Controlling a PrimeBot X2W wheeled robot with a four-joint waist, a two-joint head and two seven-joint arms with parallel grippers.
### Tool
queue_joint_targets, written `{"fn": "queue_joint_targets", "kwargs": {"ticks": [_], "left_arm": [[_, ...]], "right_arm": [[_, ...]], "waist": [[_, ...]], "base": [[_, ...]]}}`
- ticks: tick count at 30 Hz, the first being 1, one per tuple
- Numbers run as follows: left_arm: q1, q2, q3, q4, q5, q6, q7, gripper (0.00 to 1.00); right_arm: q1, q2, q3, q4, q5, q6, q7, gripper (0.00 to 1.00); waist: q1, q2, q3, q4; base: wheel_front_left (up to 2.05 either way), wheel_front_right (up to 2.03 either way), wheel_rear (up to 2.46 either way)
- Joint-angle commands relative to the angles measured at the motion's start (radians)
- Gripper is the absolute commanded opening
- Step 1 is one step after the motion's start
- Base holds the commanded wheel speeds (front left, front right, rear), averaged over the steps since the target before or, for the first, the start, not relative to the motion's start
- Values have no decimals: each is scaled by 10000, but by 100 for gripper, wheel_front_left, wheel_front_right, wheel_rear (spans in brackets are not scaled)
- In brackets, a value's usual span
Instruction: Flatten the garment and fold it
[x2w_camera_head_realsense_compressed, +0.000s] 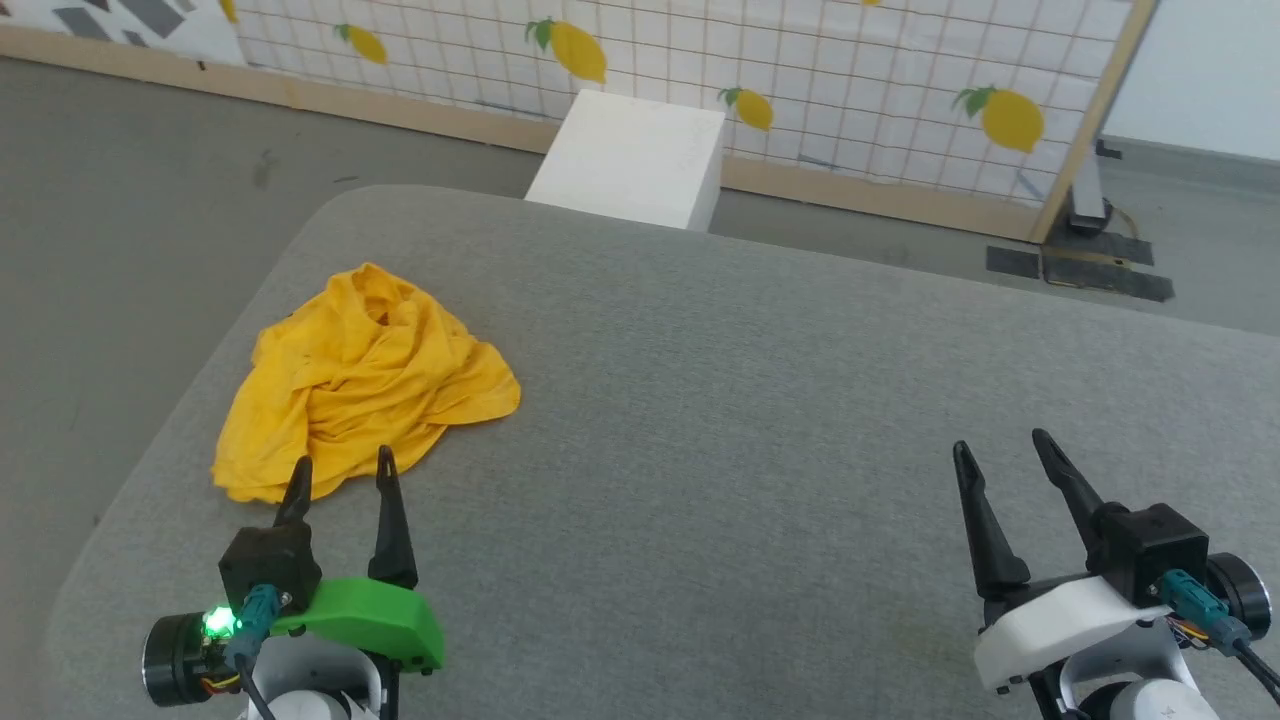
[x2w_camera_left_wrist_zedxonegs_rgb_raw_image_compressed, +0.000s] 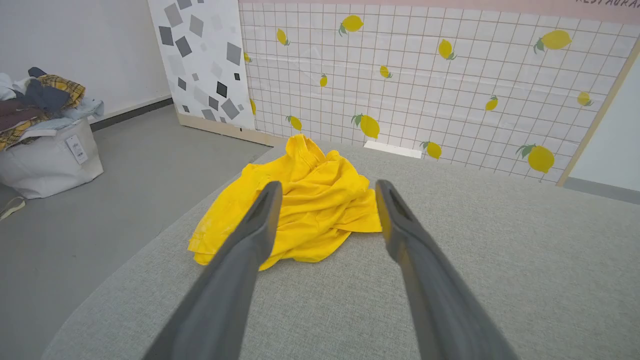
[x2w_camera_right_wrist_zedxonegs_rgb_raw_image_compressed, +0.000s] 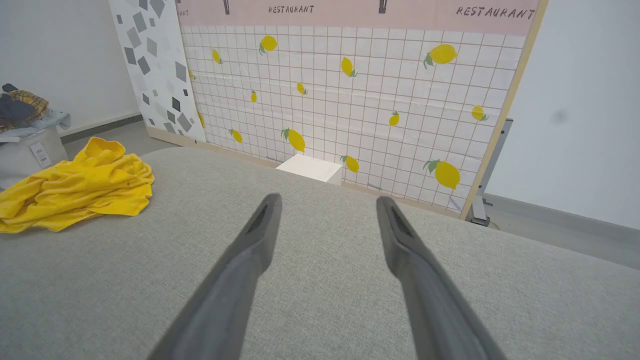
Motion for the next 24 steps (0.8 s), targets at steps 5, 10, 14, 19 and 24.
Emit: {"fn": "queue_joint_targets", "kwargs": {"ticks": [5,10,14,19,24], "left_arm": [[199,-10,45,-38,-155,211,-220,100],[260,2,91,-29,-207,298,-320,100],[334,36,119,-20,-261,351,-407,100],[408,85,94,2,-320,374,-506,100],[468,110,84,15,-377,458,-611,100]], "right_arm": [[-5,8,-1,-14,133,-9,-189,100],[10,9,25,-1,169,-10,-271,100],[21,9,95,16,206,-11,-344,100],[19,10,179,17,185,-12,-397,100],[12,11,270,3,196,-12,-440,100]], "waist": [[0,-1,-42,405],[0,-1,-72,672],[0,-1,-98,897],[0,-1,-114,1168],[0,-1,-124,1461]], "base": [[0,0,0],[0,0,0],[0,0,0],[0,0,0],[0,0,0]]}}
